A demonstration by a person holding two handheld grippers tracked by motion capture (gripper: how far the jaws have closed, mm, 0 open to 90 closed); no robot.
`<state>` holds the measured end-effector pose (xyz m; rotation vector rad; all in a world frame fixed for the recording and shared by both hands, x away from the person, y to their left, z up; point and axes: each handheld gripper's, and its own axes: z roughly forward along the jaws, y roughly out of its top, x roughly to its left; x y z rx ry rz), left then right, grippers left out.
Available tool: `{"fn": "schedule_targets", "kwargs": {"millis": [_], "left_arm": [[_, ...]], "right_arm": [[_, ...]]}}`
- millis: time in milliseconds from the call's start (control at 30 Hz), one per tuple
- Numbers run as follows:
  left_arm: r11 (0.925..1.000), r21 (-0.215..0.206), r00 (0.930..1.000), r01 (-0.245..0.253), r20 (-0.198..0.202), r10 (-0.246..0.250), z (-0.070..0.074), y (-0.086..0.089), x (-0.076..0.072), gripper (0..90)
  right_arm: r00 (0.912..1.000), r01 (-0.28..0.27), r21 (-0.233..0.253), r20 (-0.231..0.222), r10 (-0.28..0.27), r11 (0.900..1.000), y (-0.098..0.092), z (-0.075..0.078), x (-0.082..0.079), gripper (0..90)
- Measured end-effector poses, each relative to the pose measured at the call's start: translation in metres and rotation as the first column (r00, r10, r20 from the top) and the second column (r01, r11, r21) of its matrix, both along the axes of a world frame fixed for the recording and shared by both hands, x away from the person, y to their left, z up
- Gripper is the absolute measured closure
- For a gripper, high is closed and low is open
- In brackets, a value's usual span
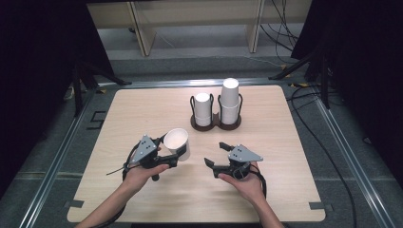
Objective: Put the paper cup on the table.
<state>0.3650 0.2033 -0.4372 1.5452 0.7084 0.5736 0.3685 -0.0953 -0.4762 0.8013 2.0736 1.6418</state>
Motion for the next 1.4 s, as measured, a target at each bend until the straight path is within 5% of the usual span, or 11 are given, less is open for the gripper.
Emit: {"fn": "schedule_targets", "kwargs": {"millis": [100,133,200,233,267,333,367,767,900,1067,1400], "left_arm": [[0.9999,0.0,0.9999,-0.016,-0.004,0.016,-0.003,0.01,-0.004,23.9],[0.9997,-0.002,0.9997,-0.023,-0.007,0.023,-0.004,0.013,-0.005,24.0],[0.9995,0.0,0.9994,-0.032,-0.012,0.032,-0.006,0.017,-0.007,24.1],[0.9996,0.001,0.9996,-0.027,0.012,0.027,-0.007,0.019,-0.007,24.1],[0.999,0.004,0.9989,-0.045,-0.016,0.045,-0.008,0.021,-0.01,24.1],[0.9983,0.012,0.9983,-0.056,-0.015,0.057,-0.01,0.025,-0.013,24.2],[0.9986,0.001,0.9986,-0.052,0.005,0.052,-0.013,0.027,-0.012,24.2],[0.9898,0.017,0.9894,-0.141,-0.032,0.142,-0.025,0.055,-0.022,24.5],[0.9855,0.018,0.9848,-0.169,-0.038,0.169,-0.028,0.065,-0.025,24.5],[0.9812,0.03,0.9802,-0.19,-0.05,0.192,-0.035,0.075,-0.031,24.6],[0.9753,0.03,0.9732,-0.219,-0.065,0.22,-0.047,0.086,-0.04,24.6]], "right_arm": [[0.9988,0.009,-0.011,0.049,-0.009,1.0,-0.003,0.001,0.003,18.6],[1.0,0.007,-0.001,0.006,-0.007,1.0,-0.003,0.001,0.001,18.6],[0.9999,0.012,0.001,0.001,-0.012,1.0,-0.004,0.002,0.001,19.0],[0.9996,0.014,-0.006,0.025,-0.014,1.0,-0.006,0.003,0.003,19.1],[0.9997,0.011,-0.001,0.023,-0.011,1.0,-0.006,0.003,0.003,19.2],[0.9997,0.024,-0.002,-0.005,-0.024,1.0,-0.01,0.005,0.001,19.4],[0.9994,0.027,-0.02,0.024,-0.026,0.999,-0.013,0.006,0.003,19.5],[0.9968,0.079,-0.027,0.008,-0.079,0.996,-0.036,0.005,-0.001,20.2],[0.9965,0.084,0.014,-0.007,-0.084,0.996,-0.039,0.001,-0.003,20.4],[0.9937,0.112,-0.038,0.014,-0.111,0.993,-0.047,0.001,-0.007,20.3],[0.9882,0.153,0.003,-0.006,-0.153,0.988,-0.053,-0.002,-0.009,20.8]]}}
